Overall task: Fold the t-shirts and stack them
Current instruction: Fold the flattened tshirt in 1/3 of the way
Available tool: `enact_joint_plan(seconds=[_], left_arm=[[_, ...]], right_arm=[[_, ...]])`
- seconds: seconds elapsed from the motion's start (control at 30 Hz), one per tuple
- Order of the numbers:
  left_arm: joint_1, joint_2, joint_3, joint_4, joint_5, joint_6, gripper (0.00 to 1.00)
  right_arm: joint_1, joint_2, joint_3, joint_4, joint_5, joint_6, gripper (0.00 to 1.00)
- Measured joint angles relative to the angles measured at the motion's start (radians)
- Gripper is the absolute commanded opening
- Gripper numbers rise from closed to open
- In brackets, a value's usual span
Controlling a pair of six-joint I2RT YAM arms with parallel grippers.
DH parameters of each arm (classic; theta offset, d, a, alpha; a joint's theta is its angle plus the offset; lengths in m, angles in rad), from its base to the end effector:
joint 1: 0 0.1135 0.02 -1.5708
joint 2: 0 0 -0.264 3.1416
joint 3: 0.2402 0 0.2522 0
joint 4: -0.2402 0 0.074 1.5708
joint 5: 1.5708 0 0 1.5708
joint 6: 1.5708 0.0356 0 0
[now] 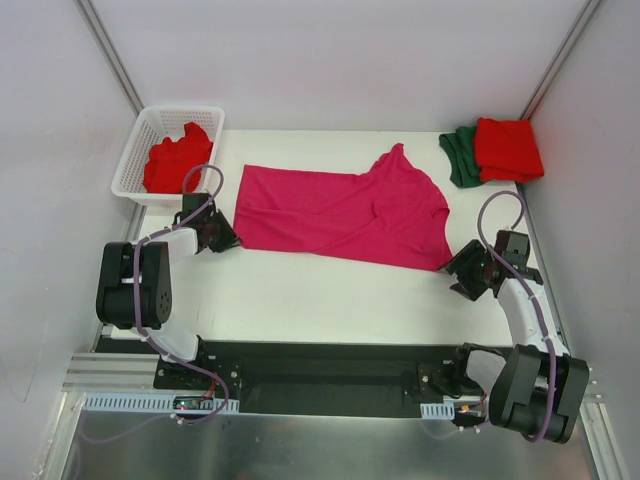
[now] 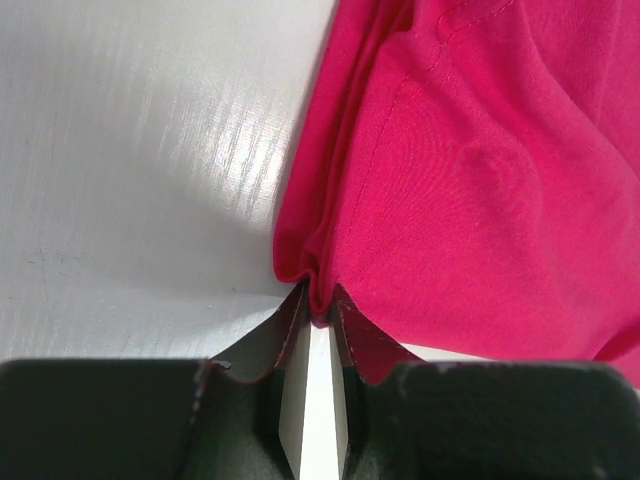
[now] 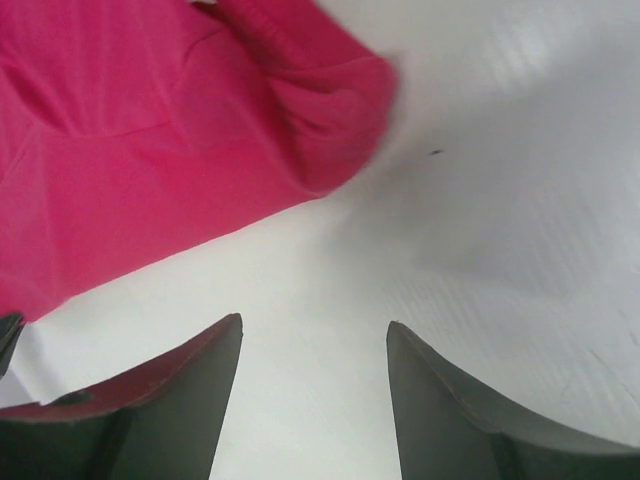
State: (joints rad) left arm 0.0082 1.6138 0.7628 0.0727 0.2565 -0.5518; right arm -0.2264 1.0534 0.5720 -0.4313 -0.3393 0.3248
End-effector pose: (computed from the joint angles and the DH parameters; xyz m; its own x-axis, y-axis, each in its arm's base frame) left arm 0.3152 -0.0064 0.1565 -0.6884 -0.5127 -0.5131 -0.2209 0.8219 -0.5250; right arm 0.1977 -0.0334 0.1976 -0.7264 0.4761 -0.4956 0.2587 0.8575 0.4447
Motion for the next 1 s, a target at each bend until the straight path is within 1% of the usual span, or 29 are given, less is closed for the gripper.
enact_joint_plan(seconds=[0.17, 0.33, 0.5, 0.63, 1.0], left_arm=[[0.000, 0.000, 0.000, 0.000, 0.000, 0.000, 0.11], [0.000, 0.000, 0.000, 0.000, 0.000, 0.000, 0.11], [0.000, 0.000, 0.000, 0.000, 0.000, 0.000, 0.10], [0.000, 0.000, 0.000, 0.000, 0.000, 0.000, 0.10], [0.000, 0.000, 0.000, 0.000, 0.000, 0.001, 0.09]], right_arm=[[0.001, 0.022, 0.032, -0.063, 0.119, 0.004, 0.63], [0.002, 0.097, 0.077, -0.052, 0.196, 0.000, 0.63], [0.002, 0.219, 0.098, -0.006, 0.209, -0.001, 0.63], [0.003, 0.278, 0.111, 0.029, 0.208, -0.001, 0.63], [0.011, 0.327, 0.113, 0.094, 0.207, 0.007, 0.63]])
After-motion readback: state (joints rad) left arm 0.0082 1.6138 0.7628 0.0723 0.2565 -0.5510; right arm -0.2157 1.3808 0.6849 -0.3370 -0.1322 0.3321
